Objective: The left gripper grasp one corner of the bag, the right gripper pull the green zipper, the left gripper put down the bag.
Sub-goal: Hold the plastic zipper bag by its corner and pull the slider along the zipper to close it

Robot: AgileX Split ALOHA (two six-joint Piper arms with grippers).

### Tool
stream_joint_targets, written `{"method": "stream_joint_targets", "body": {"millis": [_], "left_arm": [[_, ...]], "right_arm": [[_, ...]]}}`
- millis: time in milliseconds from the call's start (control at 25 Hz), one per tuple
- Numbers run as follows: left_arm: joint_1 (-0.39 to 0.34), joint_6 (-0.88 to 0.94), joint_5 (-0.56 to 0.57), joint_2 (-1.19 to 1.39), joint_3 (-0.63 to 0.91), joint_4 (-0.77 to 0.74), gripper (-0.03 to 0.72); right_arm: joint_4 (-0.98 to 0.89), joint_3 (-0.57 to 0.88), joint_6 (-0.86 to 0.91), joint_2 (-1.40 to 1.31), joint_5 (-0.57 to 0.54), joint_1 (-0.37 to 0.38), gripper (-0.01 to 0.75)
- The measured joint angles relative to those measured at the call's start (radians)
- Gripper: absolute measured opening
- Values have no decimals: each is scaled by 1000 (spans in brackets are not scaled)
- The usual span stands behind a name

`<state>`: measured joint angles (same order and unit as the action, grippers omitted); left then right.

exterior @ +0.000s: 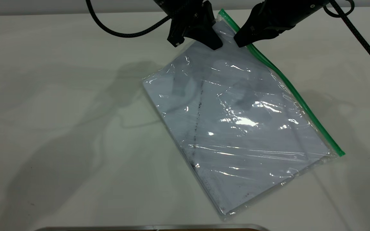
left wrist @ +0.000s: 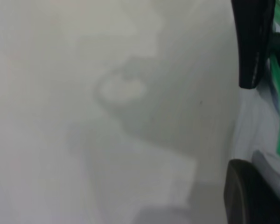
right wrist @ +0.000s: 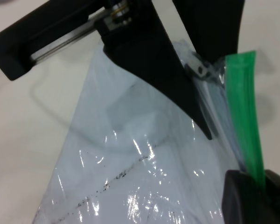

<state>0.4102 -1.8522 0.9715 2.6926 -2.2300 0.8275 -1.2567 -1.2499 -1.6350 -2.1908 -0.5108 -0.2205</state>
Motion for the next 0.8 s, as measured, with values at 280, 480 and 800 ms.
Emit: {"method": "stream_joint_targets", "body": {"millis": [280, 480, 800], "left_arm": [[-30, 38, 36, 0, 0, 26, 51], [-50, 65, 55, -2, 0, 52, 51], [-87, 85, 91, -17, 0, 91, 51]], "right_arm": [[-2, -2, 0, 0, 1, -7, 39], [4, -3, 19, 0, 21, -8, 39], [107, -17, 138, 0, 29, -16, 39]]}}
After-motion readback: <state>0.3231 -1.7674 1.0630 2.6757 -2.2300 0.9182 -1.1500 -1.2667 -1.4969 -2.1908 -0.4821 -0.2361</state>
